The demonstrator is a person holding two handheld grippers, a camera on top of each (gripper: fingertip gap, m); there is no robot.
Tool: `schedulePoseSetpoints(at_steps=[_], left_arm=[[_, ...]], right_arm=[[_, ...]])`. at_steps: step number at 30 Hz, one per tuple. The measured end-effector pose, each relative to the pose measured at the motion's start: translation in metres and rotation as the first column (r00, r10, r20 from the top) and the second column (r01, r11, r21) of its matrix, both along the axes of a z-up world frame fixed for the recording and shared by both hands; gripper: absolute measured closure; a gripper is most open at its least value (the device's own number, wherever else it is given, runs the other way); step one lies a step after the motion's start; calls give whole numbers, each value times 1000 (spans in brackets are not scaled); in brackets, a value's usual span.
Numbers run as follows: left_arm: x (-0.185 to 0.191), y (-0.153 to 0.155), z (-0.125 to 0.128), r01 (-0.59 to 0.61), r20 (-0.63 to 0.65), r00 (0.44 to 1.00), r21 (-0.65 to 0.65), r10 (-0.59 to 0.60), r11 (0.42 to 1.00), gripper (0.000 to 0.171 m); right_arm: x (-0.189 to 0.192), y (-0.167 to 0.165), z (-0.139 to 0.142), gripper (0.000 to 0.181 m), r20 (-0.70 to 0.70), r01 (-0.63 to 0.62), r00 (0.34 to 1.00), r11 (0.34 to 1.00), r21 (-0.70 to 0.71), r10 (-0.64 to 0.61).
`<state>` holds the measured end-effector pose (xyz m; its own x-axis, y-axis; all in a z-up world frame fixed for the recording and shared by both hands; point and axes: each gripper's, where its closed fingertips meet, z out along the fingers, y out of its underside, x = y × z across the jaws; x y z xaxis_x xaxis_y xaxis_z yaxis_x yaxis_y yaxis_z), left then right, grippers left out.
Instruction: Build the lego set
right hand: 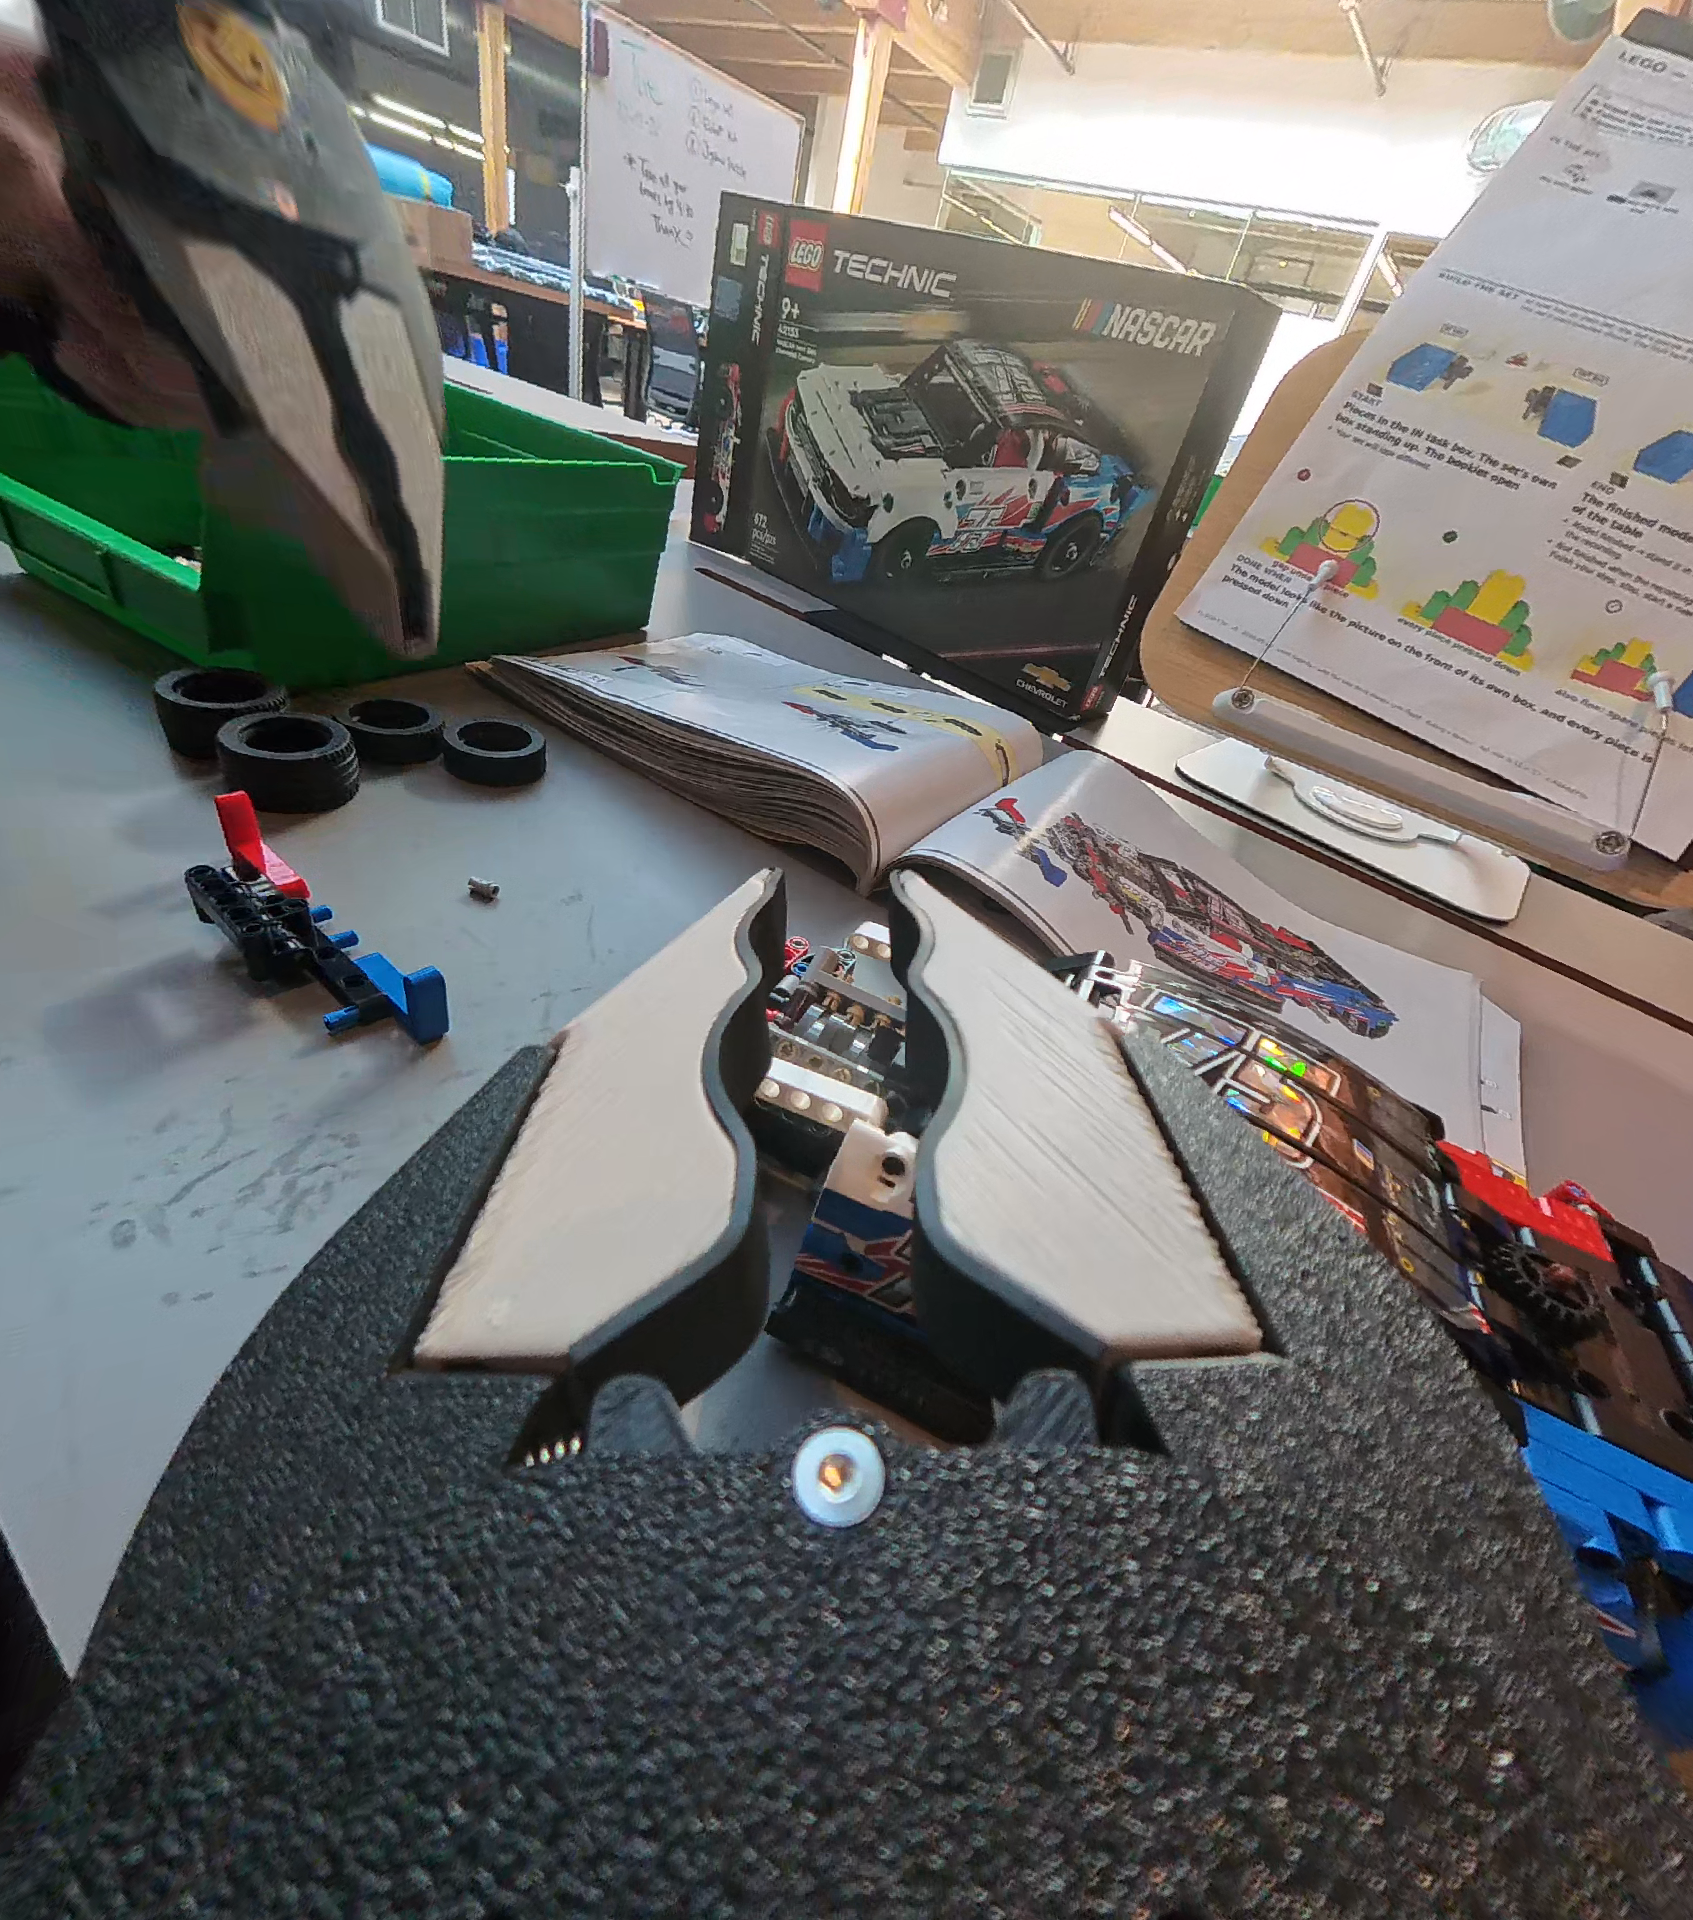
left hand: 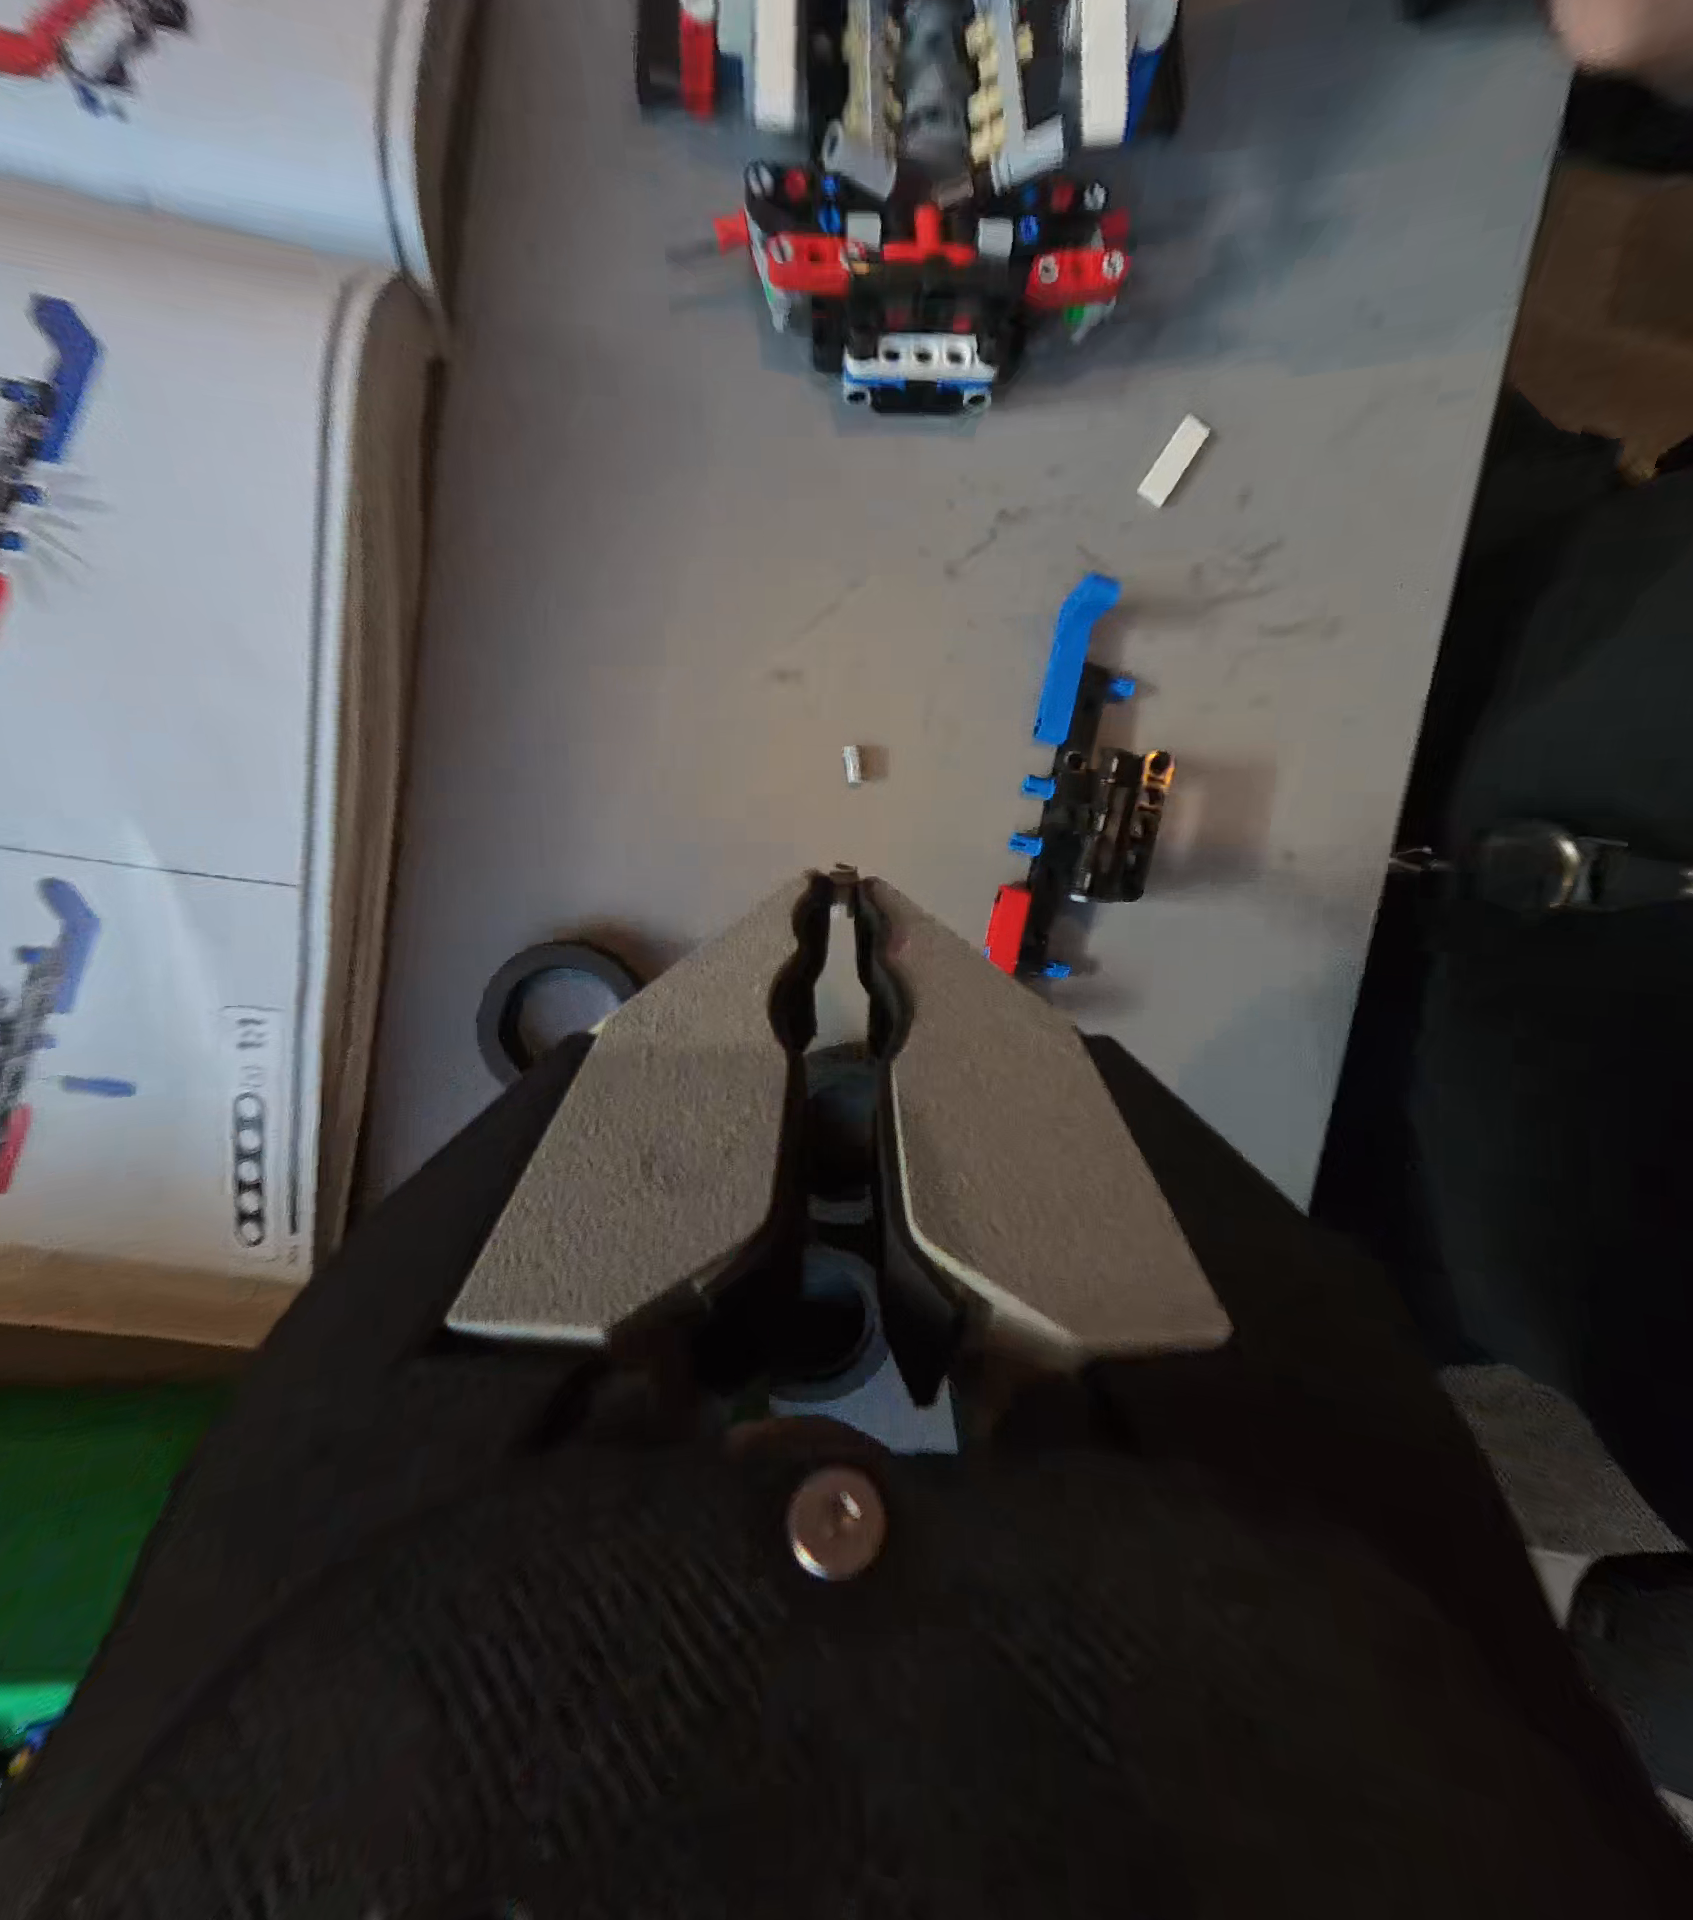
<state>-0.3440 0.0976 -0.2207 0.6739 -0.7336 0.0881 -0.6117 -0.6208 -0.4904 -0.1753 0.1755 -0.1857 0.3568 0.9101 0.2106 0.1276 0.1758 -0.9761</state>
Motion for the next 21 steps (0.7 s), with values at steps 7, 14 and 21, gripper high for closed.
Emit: schedulePoseSetpoints(at_steps=[7,14,21], left_arm=[[20,-3,-57,-33,-87,996,-93,25,995,169],[26,-2,-70,-5,-132,991,-96,-8,995,169],[23,-4,-66,3,-112,994,-89,-13,996,156]], right_arm=[[0,-2,1,164,-1,-7,1000,1000,14,7],[0,-3,2,164,-8,-11,1000,1000,14,11],[0,-3,2,165,-2,-13,1000,1000,7,13]])
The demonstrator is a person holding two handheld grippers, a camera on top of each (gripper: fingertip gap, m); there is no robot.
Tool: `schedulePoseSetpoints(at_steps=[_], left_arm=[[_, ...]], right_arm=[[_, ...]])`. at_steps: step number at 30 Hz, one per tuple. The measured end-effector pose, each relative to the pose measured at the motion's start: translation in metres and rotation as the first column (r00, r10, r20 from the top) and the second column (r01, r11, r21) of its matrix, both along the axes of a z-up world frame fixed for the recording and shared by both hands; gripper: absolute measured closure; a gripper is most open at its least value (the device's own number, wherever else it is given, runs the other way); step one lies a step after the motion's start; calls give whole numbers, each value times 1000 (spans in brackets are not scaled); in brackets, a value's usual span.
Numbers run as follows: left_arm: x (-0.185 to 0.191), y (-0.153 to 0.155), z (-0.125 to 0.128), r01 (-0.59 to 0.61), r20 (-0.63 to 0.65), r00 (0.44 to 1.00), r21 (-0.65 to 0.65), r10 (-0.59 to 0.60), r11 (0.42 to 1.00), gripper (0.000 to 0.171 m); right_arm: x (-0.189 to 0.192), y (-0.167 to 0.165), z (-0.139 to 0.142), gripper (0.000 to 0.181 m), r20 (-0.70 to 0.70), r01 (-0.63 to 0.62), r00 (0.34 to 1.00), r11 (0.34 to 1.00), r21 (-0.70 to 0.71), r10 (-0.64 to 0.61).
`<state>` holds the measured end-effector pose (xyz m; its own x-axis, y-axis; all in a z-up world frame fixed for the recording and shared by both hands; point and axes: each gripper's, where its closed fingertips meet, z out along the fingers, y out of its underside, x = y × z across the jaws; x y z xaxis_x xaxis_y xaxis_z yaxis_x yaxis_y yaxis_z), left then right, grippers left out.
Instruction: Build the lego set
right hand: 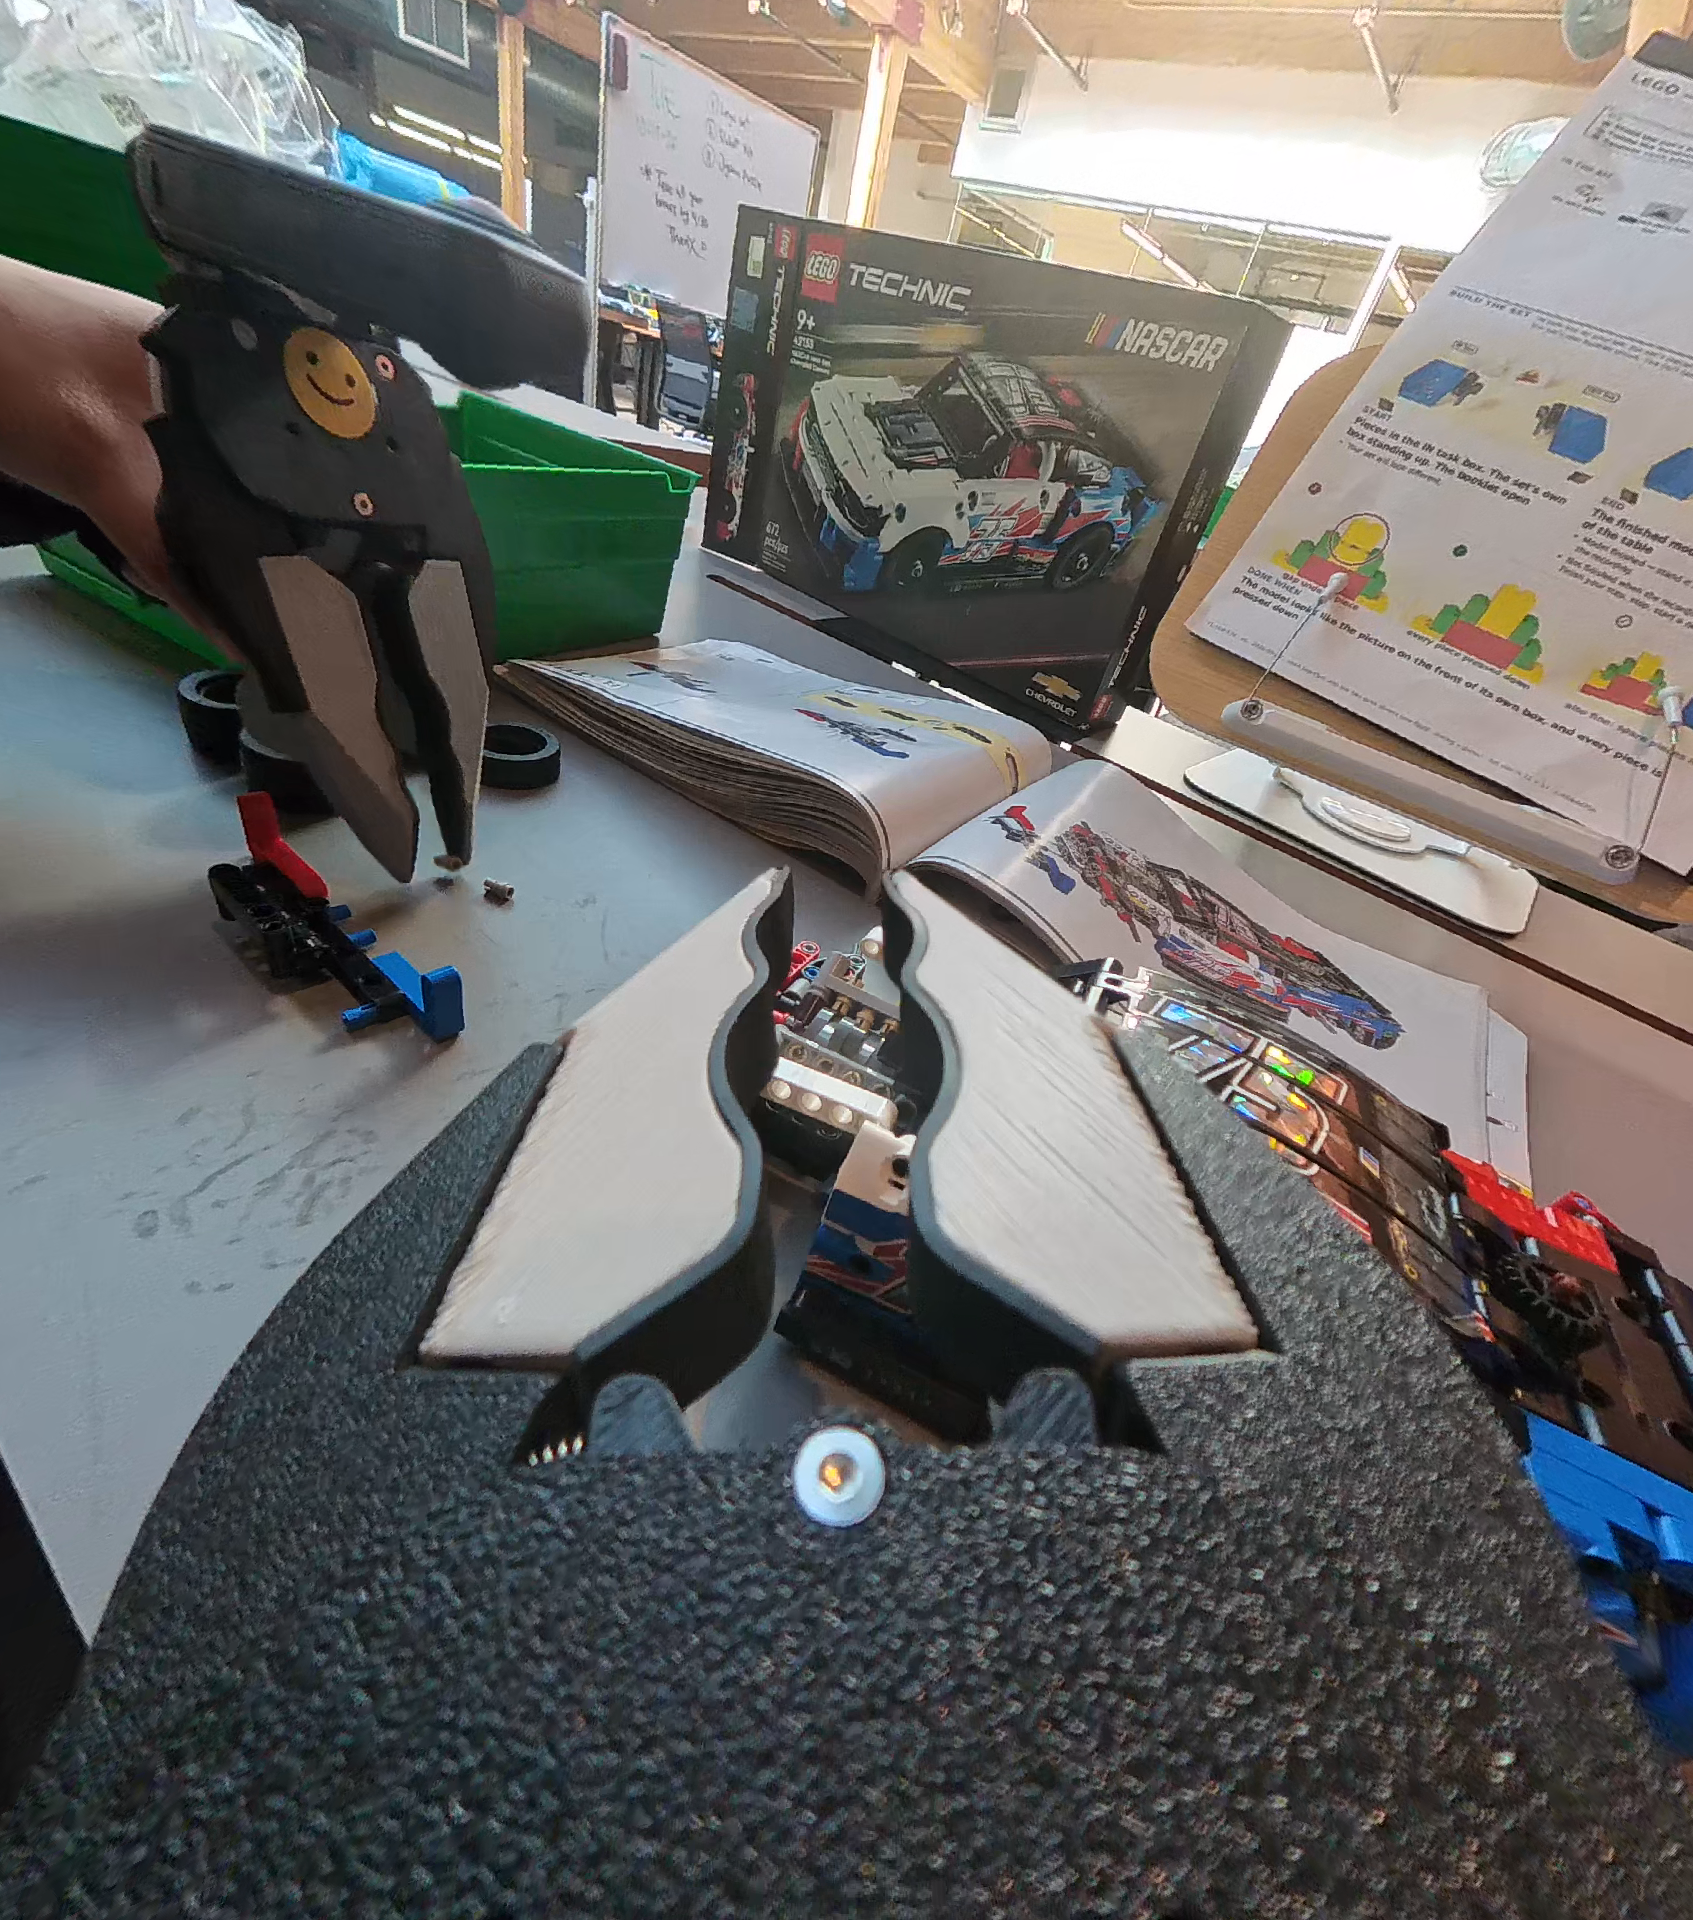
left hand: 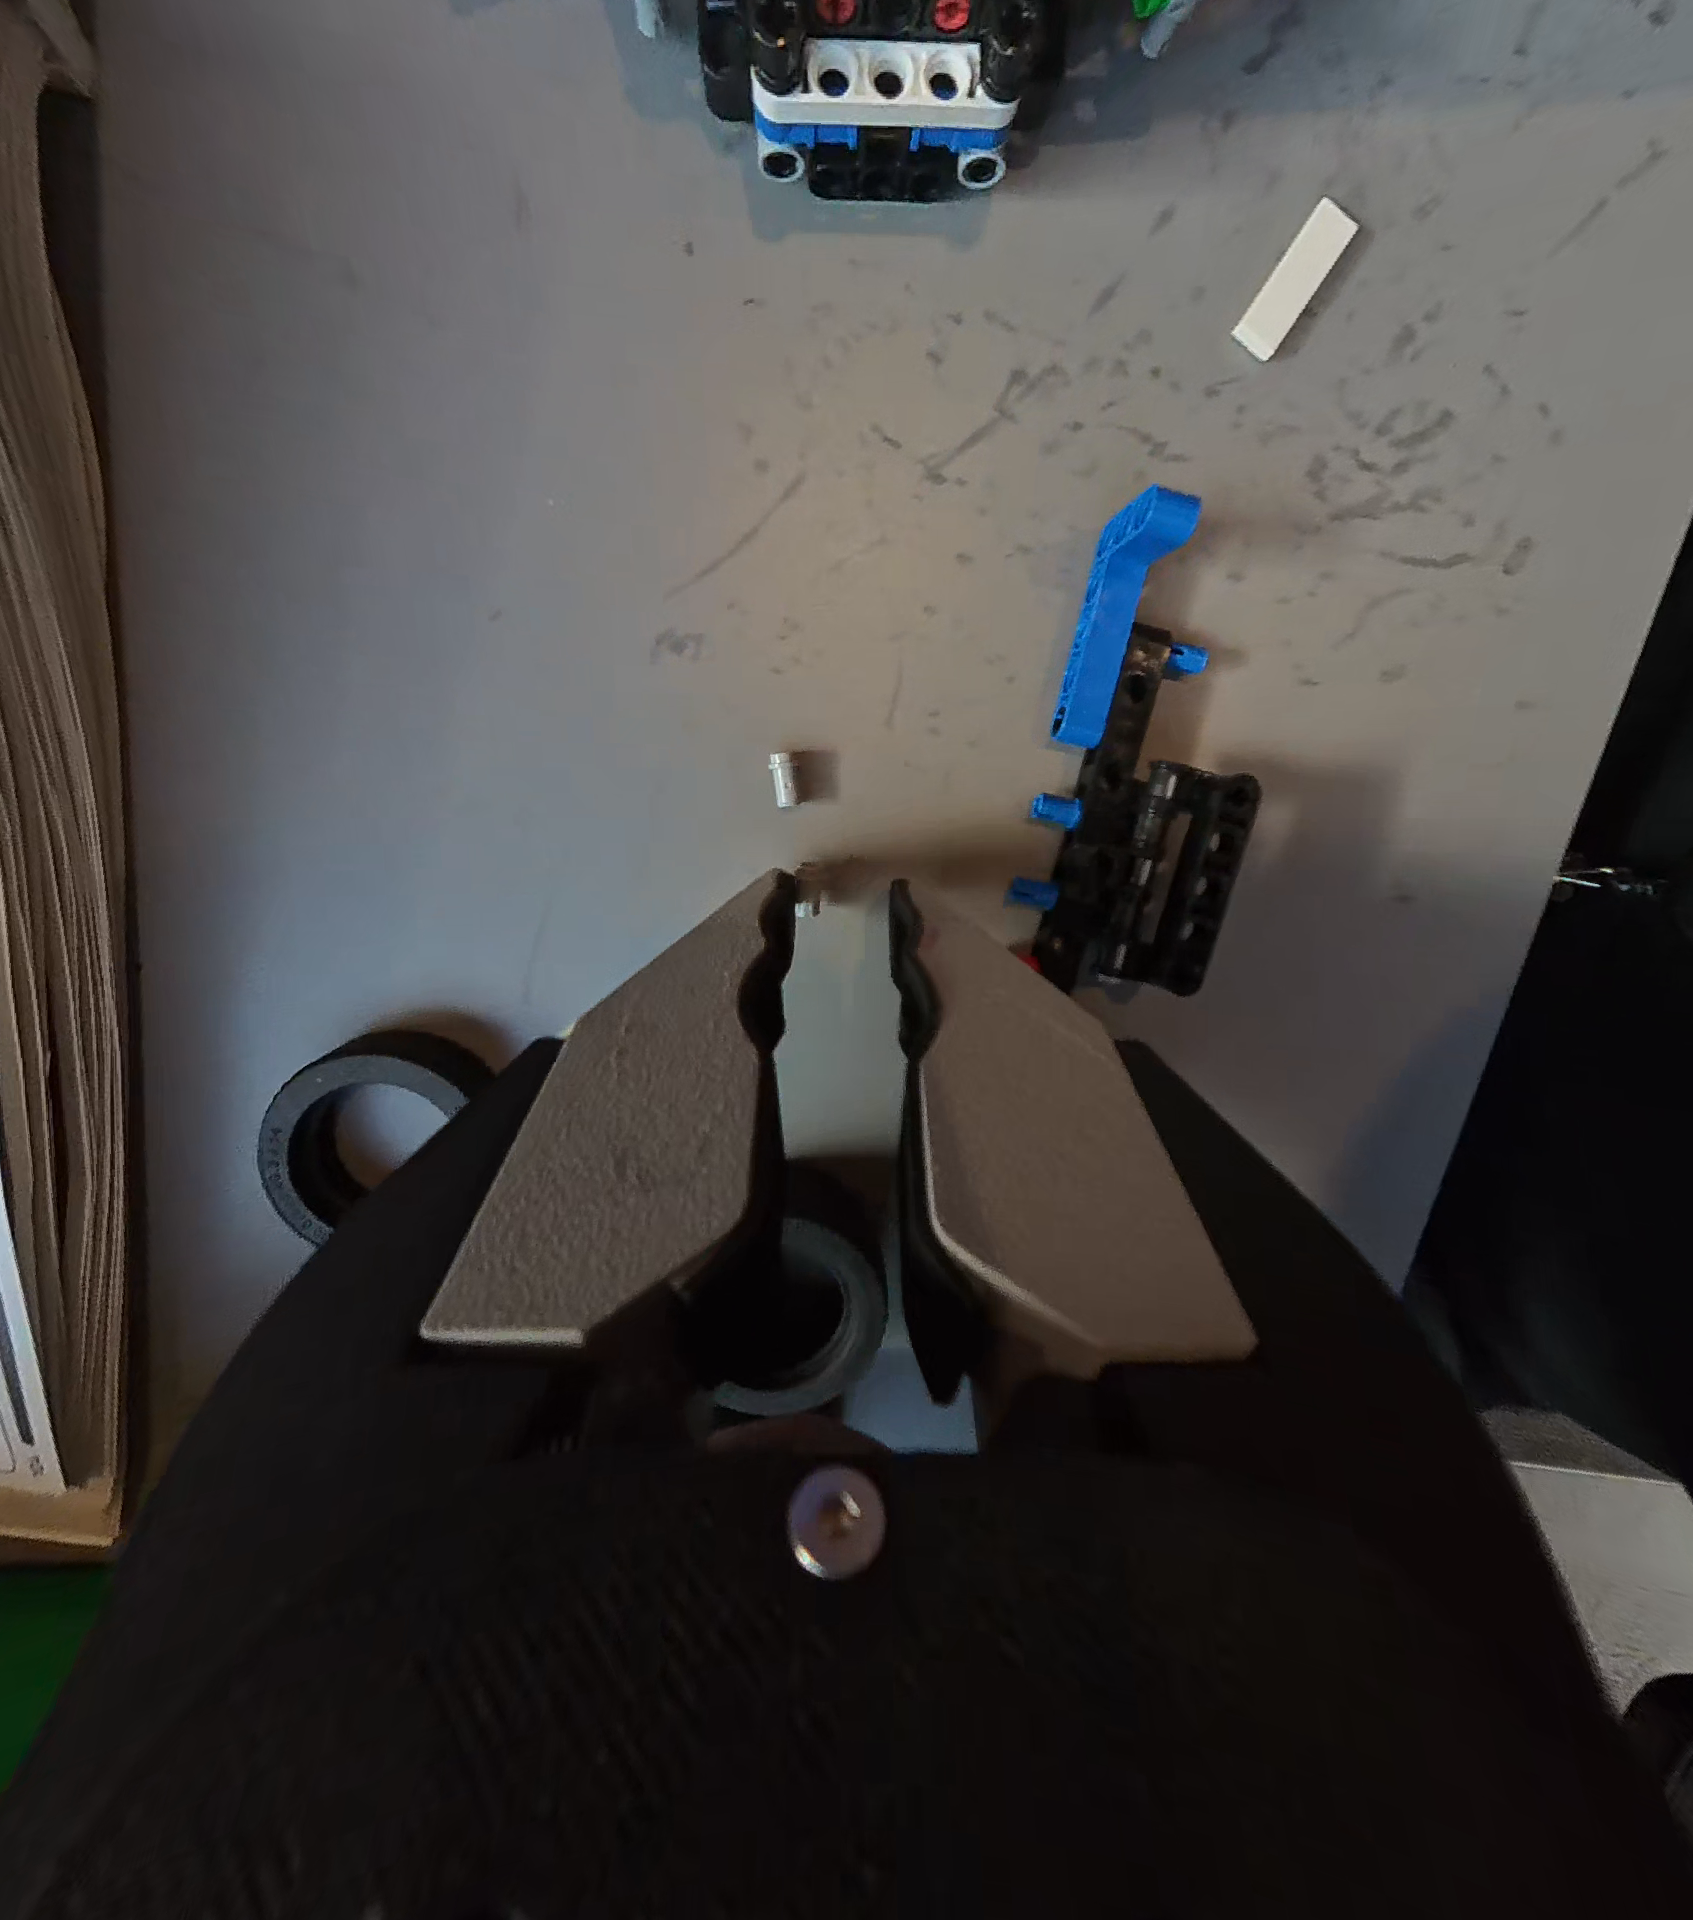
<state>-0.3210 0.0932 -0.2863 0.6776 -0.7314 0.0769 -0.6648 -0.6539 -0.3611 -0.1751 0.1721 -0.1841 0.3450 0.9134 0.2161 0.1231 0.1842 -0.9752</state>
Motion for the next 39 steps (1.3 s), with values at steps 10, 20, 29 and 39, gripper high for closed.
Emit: schedulePoseSetpoints(at_steps=[10,20,29,39], left_arm=[[-1,-10,2,-4,65,998,-35,6,999,152],[9,-12,6,16,114,993,-120,-2,993,131],[6,-11,3,5,114,993,-87,5,996,129],[8,-8,27,-13,195,981,-19,17,1000,119]], right_arm=[[-1,0,-1,166,9,-1,1000,1000,2,1],[-1,-1,-1,167,9,-2,1000,1000,6,2],[0,-1,-1,167,9,-1,1000,1000,8,1],[0,-2,-1,167,11,2,1000,1000,19,-2]])
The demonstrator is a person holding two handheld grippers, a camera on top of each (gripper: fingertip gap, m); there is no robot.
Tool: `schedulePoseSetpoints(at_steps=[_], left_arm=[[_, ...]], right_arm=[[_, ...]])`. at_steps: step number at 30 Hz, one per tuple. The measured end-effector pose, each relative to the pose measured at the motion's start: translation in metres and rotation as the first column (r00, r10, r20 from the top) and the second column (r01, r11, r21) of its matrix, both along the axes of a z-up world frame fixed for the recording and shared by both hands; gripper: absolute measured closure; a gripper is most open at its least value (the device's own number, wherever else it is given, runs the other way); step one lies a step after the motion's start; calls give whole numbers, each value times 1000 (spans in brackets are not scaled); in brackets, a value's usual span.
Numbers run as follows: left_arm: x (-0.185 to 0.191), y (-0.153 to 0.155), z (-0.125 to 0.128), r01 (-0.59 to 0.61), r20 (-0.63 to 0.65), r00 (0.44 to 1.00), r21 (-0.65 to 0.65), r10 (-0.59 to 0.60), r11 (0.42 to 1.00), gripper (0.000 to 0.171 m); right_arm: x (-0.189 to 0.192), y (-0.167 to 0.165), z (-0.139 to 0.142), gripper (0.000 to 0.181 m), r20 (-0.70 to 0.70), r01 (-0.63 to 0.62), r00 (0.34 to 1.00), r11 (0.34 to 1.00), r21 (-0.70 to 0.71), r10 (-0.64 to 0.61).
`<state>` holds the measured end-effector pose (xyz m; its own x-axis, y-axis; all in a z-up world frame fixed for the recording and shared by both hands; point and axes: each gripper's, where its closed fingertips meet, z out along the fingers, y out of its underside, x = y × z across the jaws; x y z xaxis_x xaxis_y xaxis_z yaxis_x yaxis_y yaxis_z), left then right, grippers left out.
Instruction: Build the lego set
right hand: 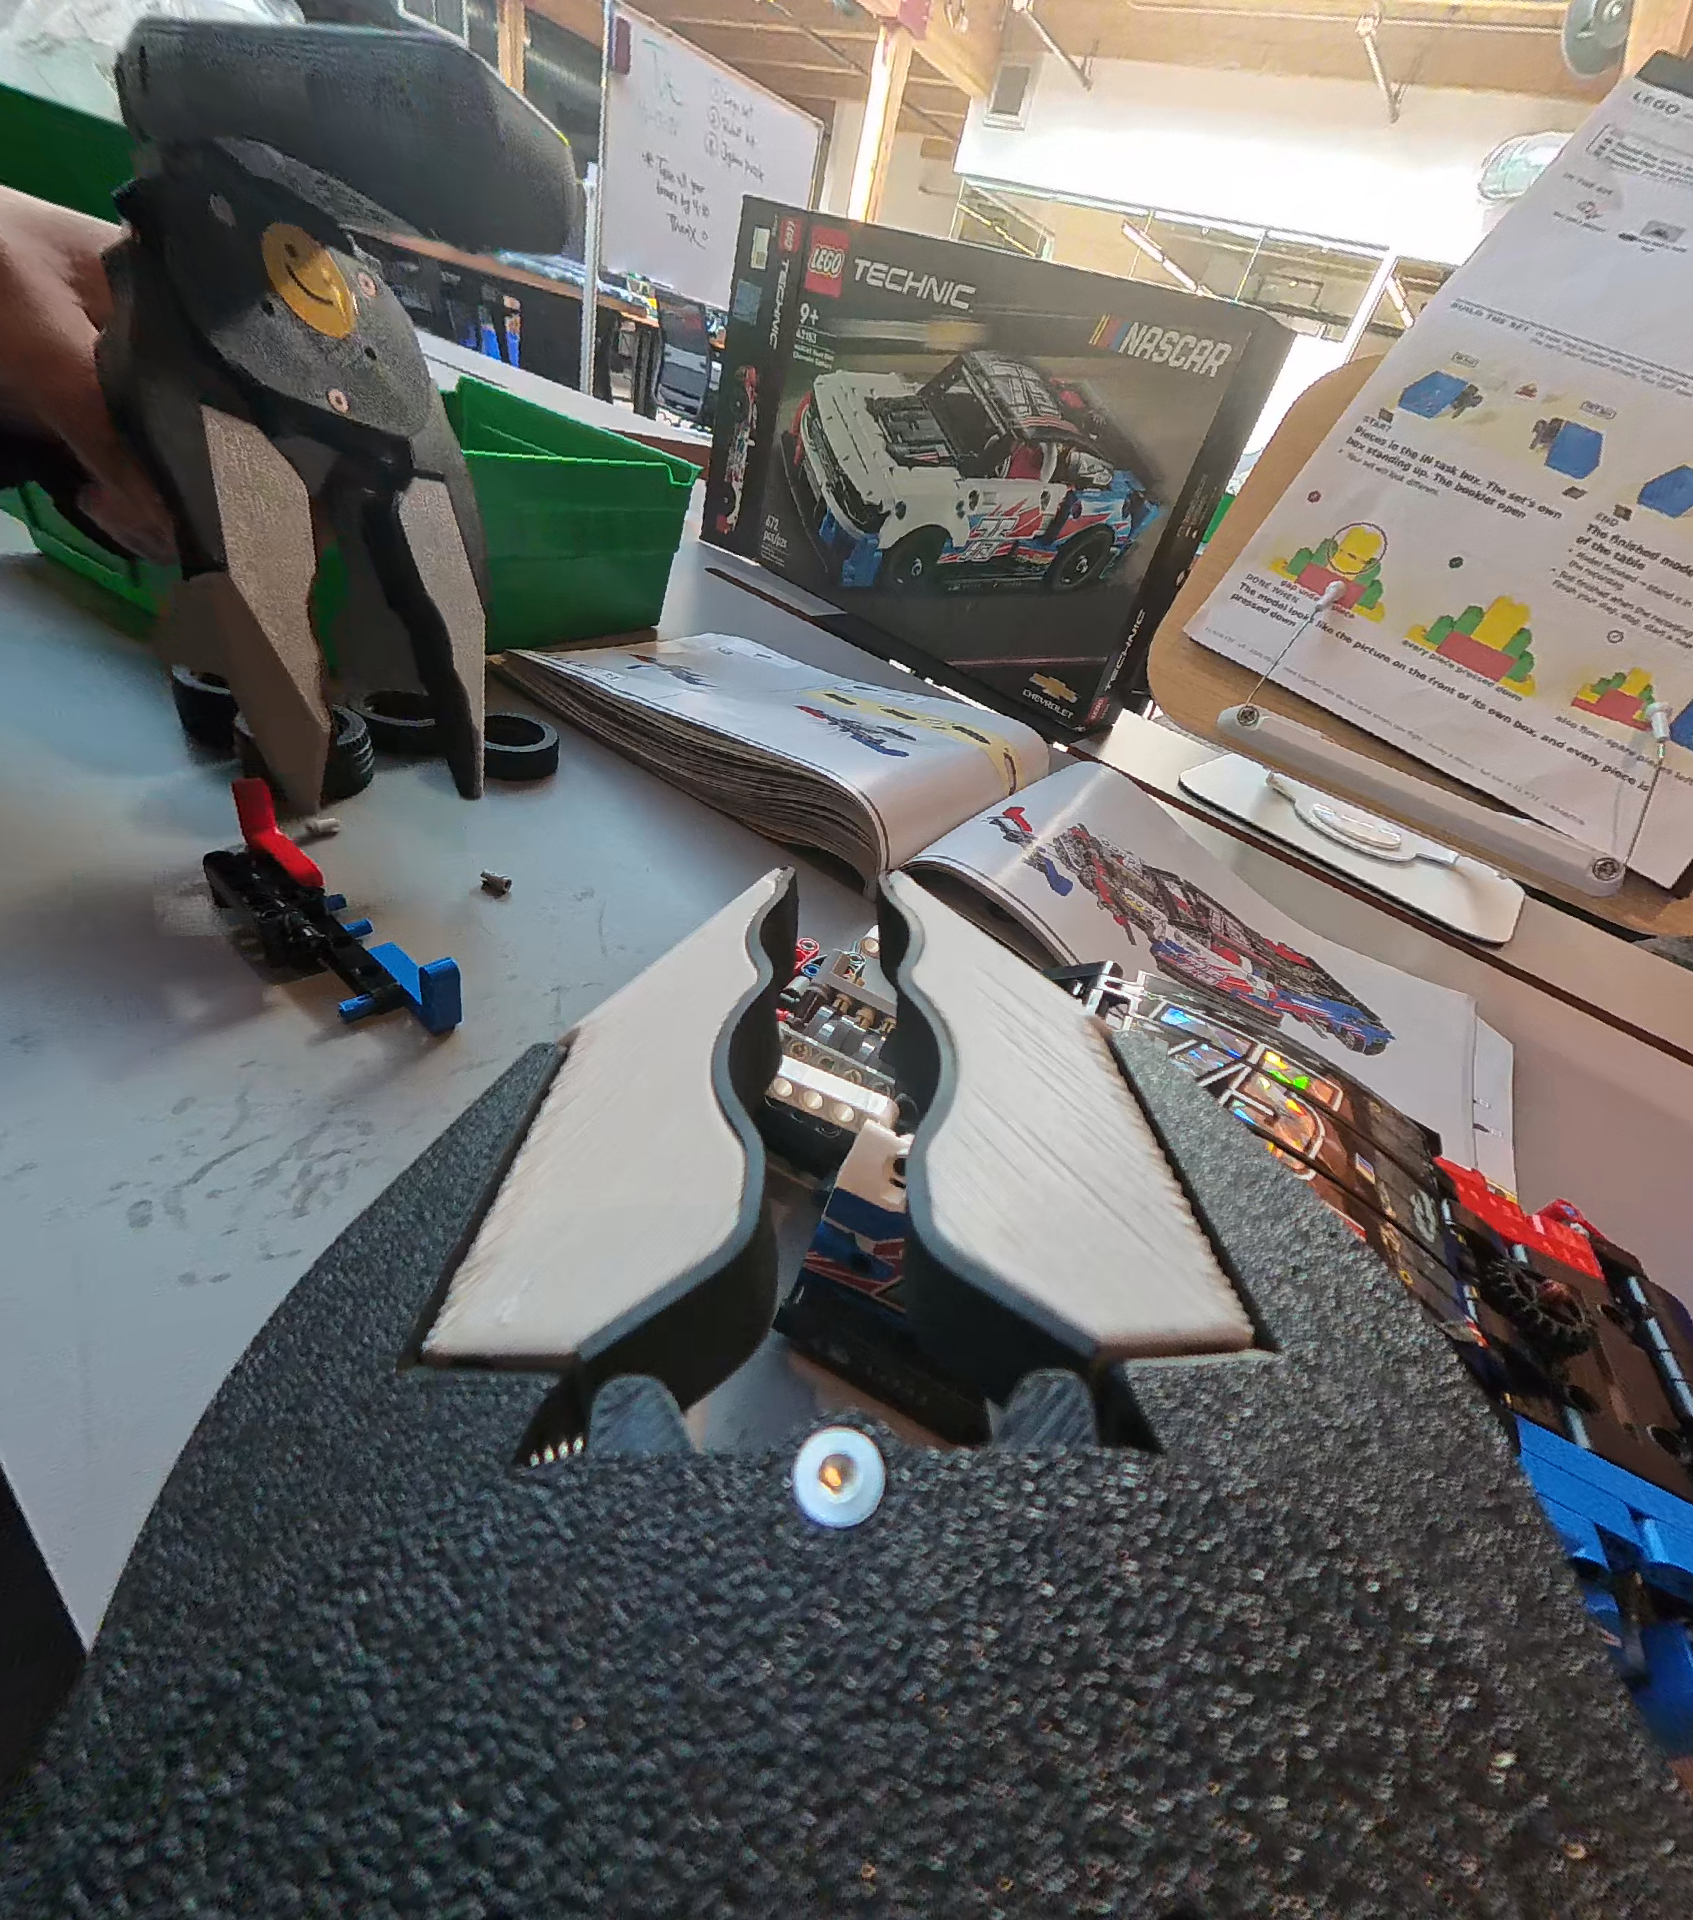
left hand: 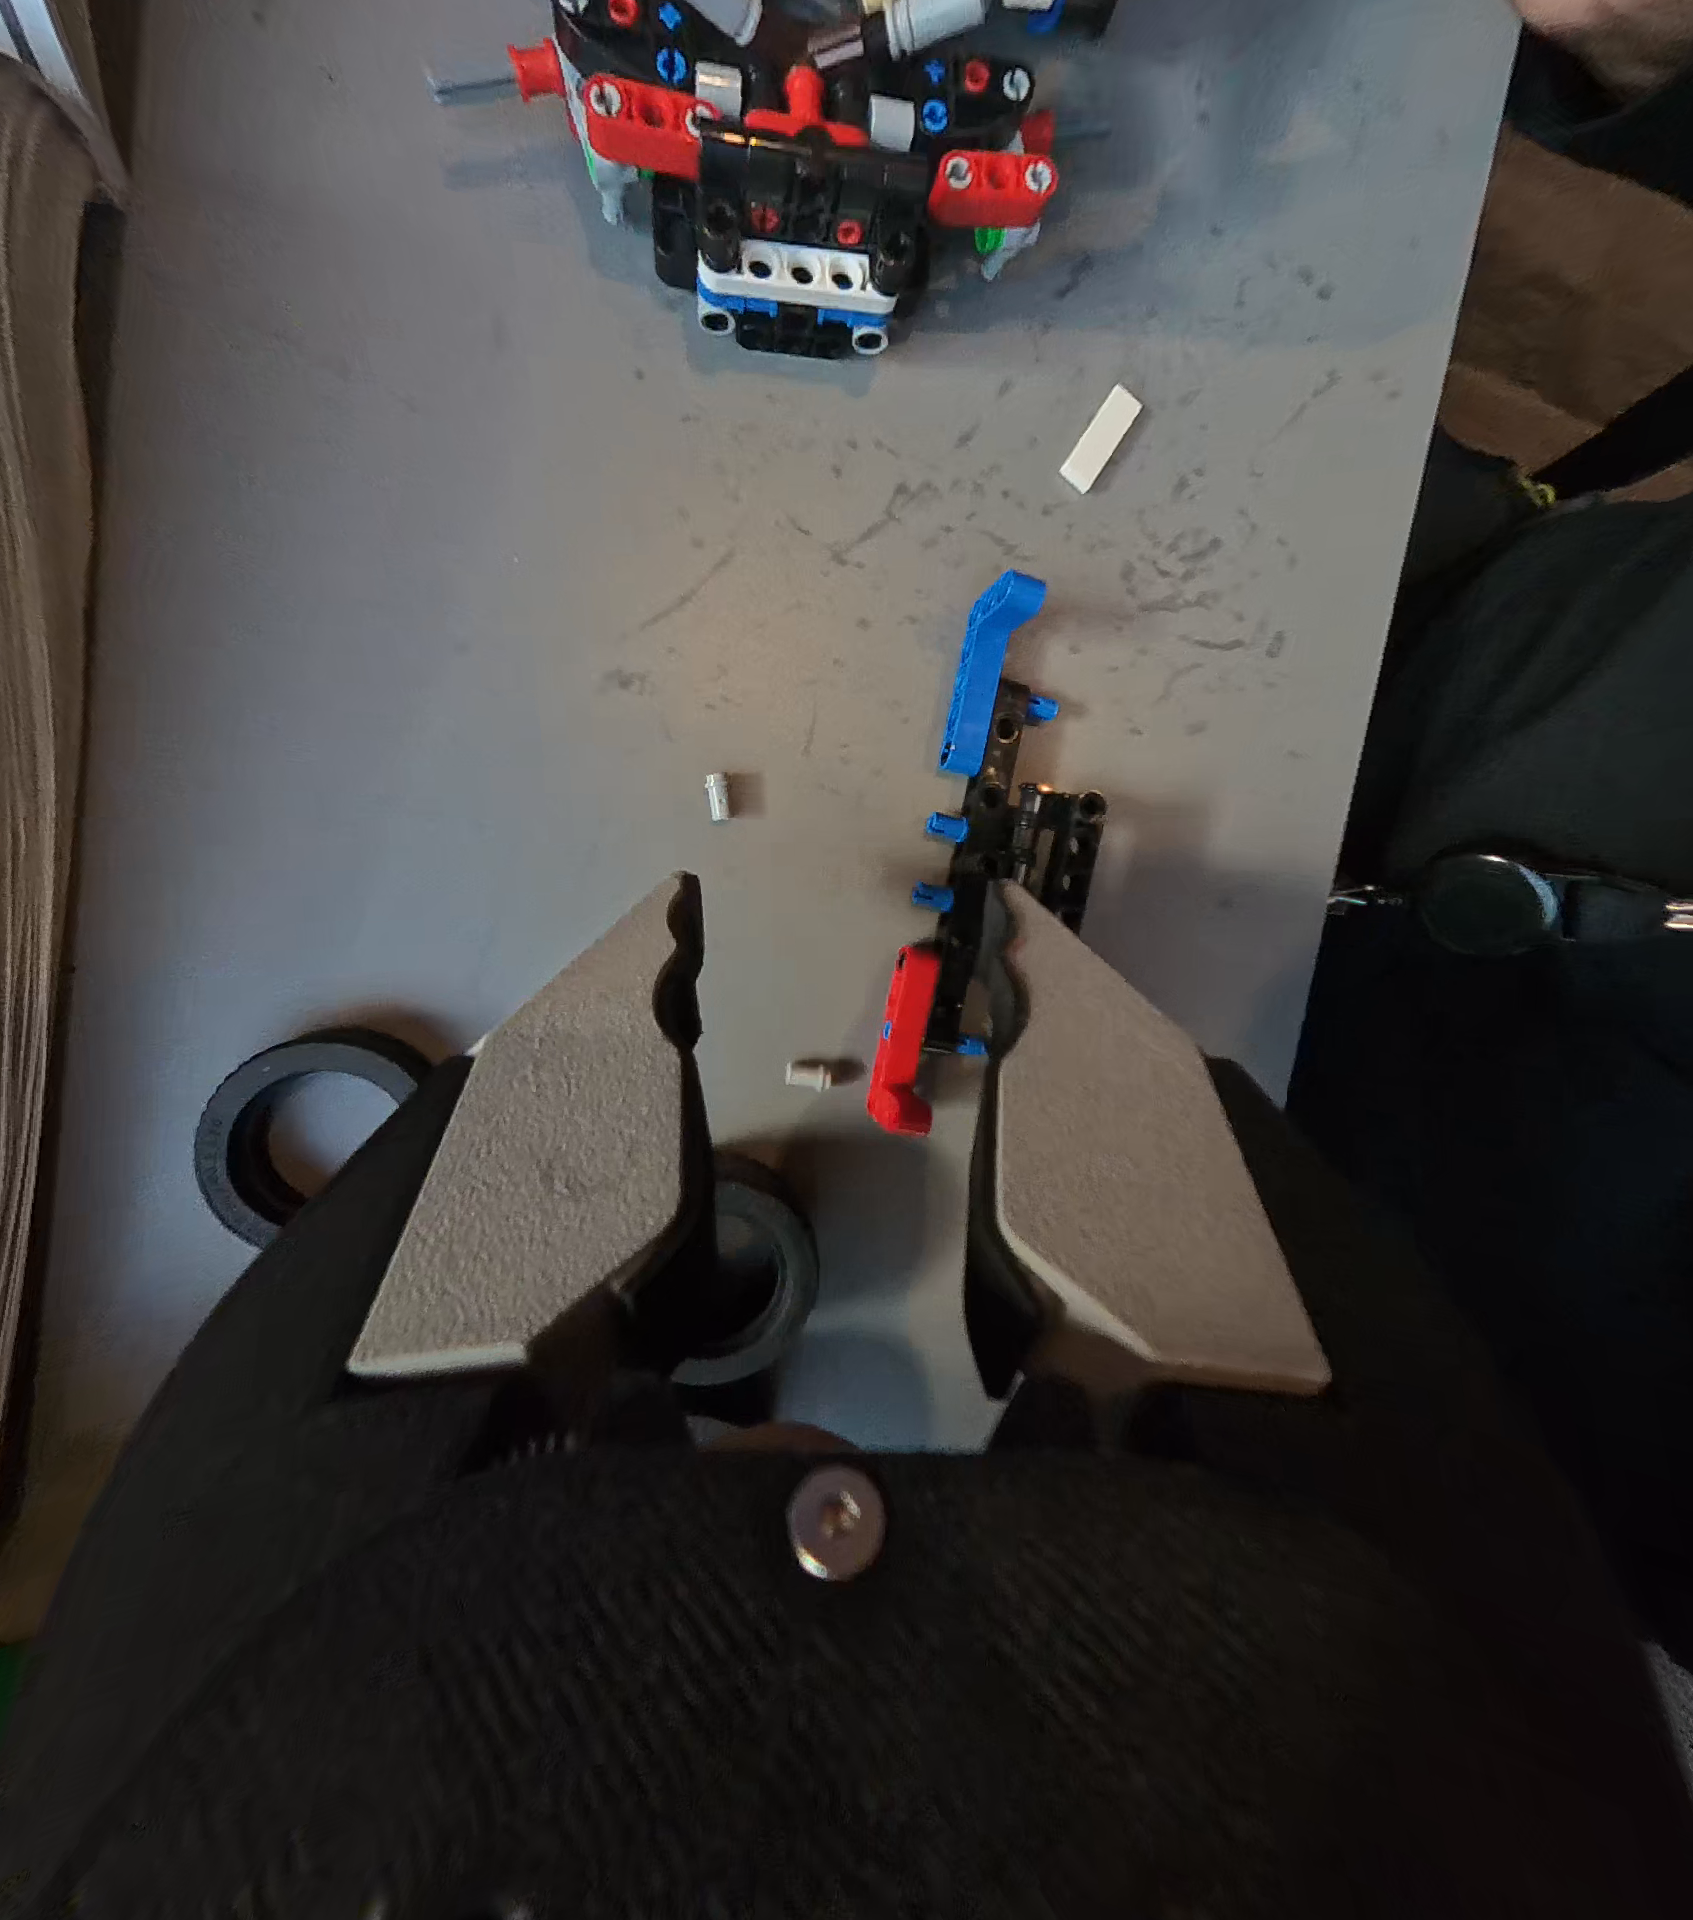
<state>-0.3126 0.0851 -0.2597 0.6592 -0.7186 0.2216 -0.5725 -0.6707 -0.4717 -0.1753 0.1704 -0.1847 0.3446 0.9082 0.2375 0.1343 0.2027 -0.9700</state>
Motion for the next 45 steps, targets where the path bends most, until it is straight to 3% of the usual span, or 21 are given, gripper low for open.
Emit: schedulePoseSetpoints(at_steps=[5,9,12,14,17,19,25,29,37,39,42,45], left_arm=[[-8,2,22,-42,64,997,59,39,997,120],[-28,-1,54,-136,115,986,164,118,977,120],[-46,-15,69,-199,119,977,250,174,948,123],[-48,-27,74,-226,154,970,289,188,930,124],[-44,-46,67,-239,199,963,305,183,922,125],[-40,-60,53,-228,208,963,295,170,928,124],[-24,-91,23,-238,295,942,250,160,939,125],[-24,-98,10,-263,312,932,238,183,935,126],[-26,-95,9,-280,328,926,270,185,921,127],[-27,-92,11,-292,334,923,279,193,915,129],[-30,-82,16,-338,336,913,312,230,888,131],[-34,-70,23,-348,286,926,393,246,851,129]], right_arm=[[0,0,1,167,0,0,1000,1000,6,0],[-2,-1,11,167,7,-12,1000,1000,9,12],[-18,-10,18,167,106,-67,992,998,7,66],[-39,-25,18,164,203,-169,964,985,-19,169],[-71,-52,5,160,365,-364,847,922,-131,386],[-89,-63,-10,159,478,-458,727,867,-198,493],[-128,-57,-61,166,719,-518,414,794,-319,559],[-138,-54,-83,164,791,-533,294,779,-331,537],[-144,-62,-104,168,832,-563,199,755,-336,518],[-146,-65,-104,178,817,-564,207,748,-349,538],[-142,-65,-104,178,826,-550,204,760,-346,525],[-139,-70,-93,178,801,-514,247,774,-369,546]])
